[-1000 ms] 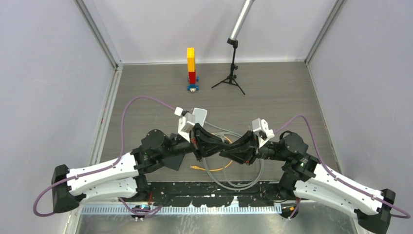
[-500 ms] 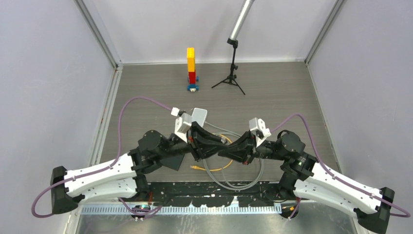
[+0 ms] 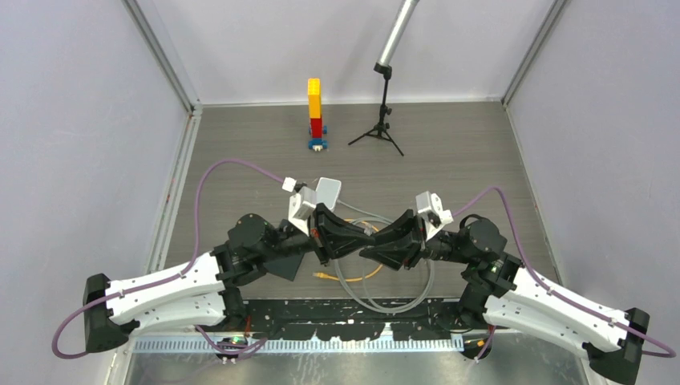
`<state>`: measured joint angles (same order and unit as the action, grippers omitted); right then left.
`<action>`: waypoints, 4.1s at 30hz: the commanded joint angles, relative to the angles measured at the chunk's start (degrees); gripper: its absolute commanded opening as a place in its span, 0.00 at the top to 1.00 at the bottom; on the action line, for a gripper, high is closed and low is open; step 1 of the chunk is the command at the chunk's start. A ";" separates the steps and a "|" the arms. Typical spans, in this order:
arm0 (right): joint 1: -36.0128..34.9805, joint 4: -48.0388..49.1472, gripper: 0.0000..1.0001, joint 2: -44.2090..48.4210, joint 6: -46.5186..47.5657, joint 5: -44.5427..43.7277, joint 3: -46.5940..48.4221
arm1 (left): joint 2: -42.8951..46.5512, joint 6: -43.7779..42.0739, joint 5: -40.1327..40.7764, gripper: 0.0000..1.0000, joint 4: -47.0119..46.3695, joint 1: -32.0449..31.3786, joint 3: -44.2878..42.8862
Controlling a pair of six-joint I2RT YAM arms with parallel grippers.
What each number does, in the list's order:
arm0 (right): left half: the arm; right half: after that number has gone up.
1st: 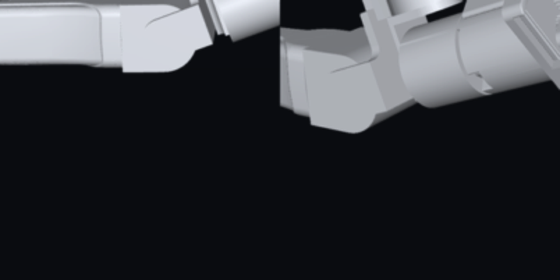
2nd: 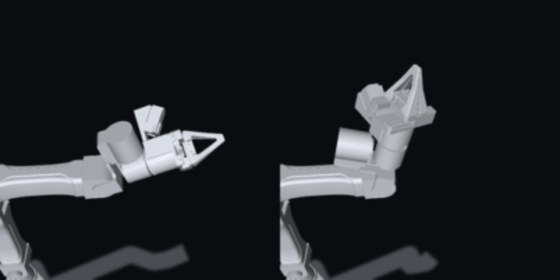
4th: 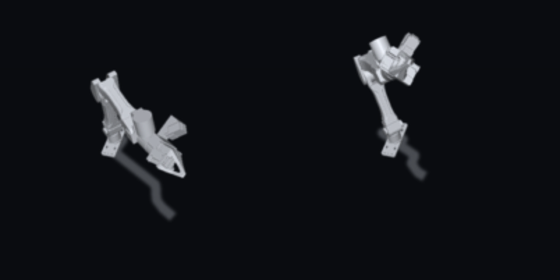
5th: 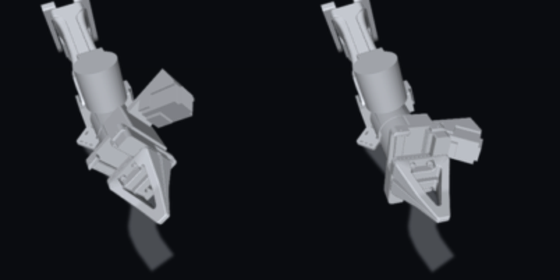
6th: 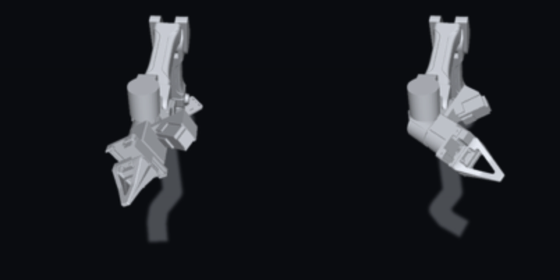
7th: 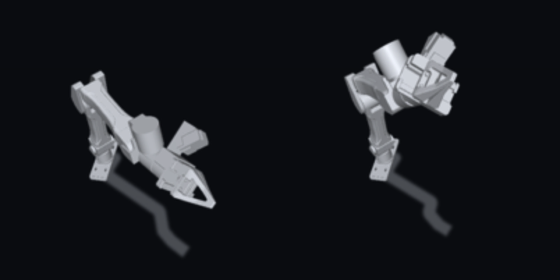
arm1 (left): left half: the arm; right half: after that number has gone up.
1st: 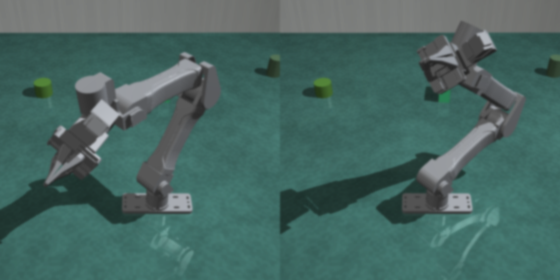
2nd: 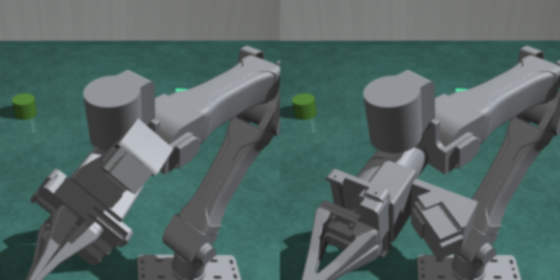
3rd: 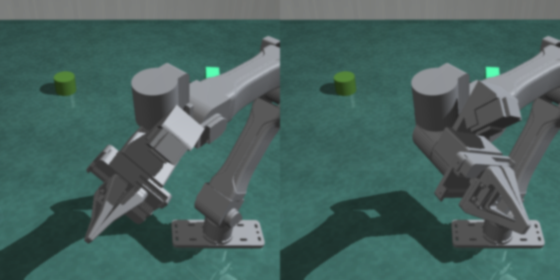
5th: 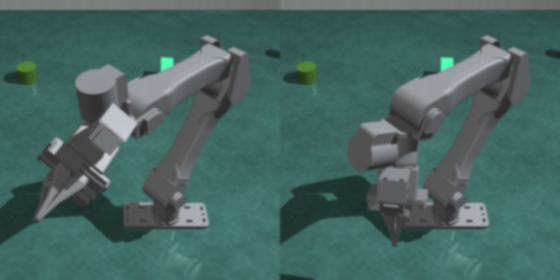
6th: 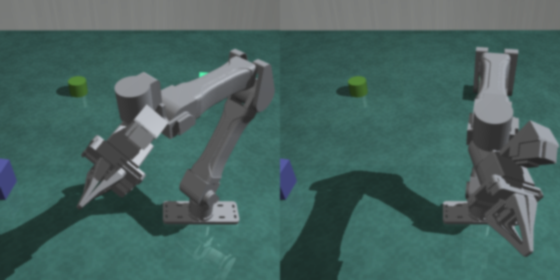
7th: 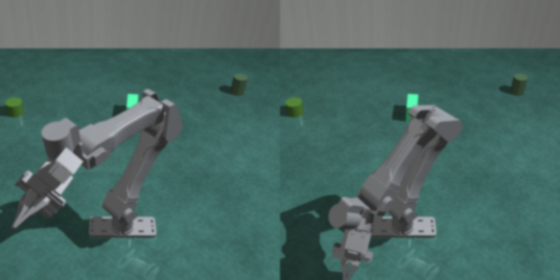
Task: Insert the plug into the switch port
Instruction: Pick up the connector from the center of the board.
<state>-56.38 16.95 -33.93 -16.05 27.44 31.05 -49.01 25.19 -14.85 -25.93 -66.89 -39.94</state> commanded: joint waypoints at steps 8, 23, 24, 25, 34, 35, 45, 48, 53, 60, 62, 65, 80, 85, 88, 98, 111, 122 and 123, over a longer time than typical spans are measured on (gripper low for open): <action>0.13 17.55 0.67 -2.82 -6.16 4.96 -0.66 | -1.48 2.72 -7.78 1.00 -6.02 -0.17 -2.16; 0.13 5.23 1.00 -1.56 -1.45 2.01 1.50 | 1.43 1.66 -3.52 0.45 -4.12 -0.19 -0.75; 0.13 1.70 1.00 -1.31 0.09 -0.24 2.42 | 2.17 0.99 -2.75 0.39 -2.81 -0.17 -0.82; 0.14 -2.31 1.00 -1.05 1.64 -2.63 3.41 | 2.84 0.33 -1.93 0.31 -1.37 -0.17 -0.96; 0.15 -30.79 0.99 -4.06 12.90 -19.13 15.72 | 10.56 -4.00 23.43 0.17 26.18 -0.17 -4.66; 0.07 -33.51 0.99 -5.35 13.90 -20.51 17.38 | 11.40 -3.74 27.77 0.18 28.85 -0.17 -4.78; 0.04 -41.08 0.99 -15.99 17.43 -26.75 24.56 | 7.25 -4.04 31.16 0.19 22.72 -0.21 -5.20; 0.02 -40.18 0.99 -16.91 16.89 -26.63 24.83 | 5.15 -3.42 30.28 0.19 18.79 -0.18 -5.97; -0.04 -39.62 0.99 -17.88 16.57 -26.30 24.98 | 0.96 1.33 36.87 0.28 22.72 -0.17 -10.08; -0.17 -38.83 1.00 -18.50 17.37 -26.82 24.41 | -3.94 14.47 47.59 0.46 32.12 -0.19 -15.82; -0.22 -38.90 1.00 -18.85 17.37 -26.90 24.50 | -5.11 17.27 47.21 0.48 32.32 -0.22 -16.35; -0.52 -39.30 1.00 -18.97 17.71 -28.19 24.52 | -7.06 22.75 47.27 0.49 38.00 -0.19 -19.30; -2.00 -38.53 1.00 -21.09 21.00 -33.99 25.34 | -11.92 34.15 45.52 0.52 47.25 -0.22 -23.08; -2.46 -37.42 0.99 -21.09 20.63 -33.77 24.78 | -13.28 34.49 45.44 0.55 46.02 -0.22 -22.82; -2.58 -37.39 0.99 -21.13 20.62 -33.60 24.76 | -13.73 34.70 45.44 0.63 45.39 -0.19 -22.45; -2.55 -38.01 0.99 -20.71 21.11 -32.81 24.13 | -12.46 37.21 45.09 1.00 42.59 -0.18 -17.32; -2.56 -25.95 0.51 -13.78 17.28 -26.59 15.81 | -11.30 31.28 42.77 1.00 40.78 -0.22 -18.48; -2.51 -17.38 0.46 -6.45 14.69 -17.84 8.89 | -6.89 29.29 36.22 1.00 36.57 -0.18 -15.50; -2.51 -17.30 0.46 -6.66 14.55 -17.86 8.64 | -6.63 29.30 35.88 1.00 36.60 -0.23 -15.44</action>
<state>-58.72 -6.42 -40.86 0.67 7.09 40.95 -57.76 54.96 23.81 15.73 -67.00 -55.55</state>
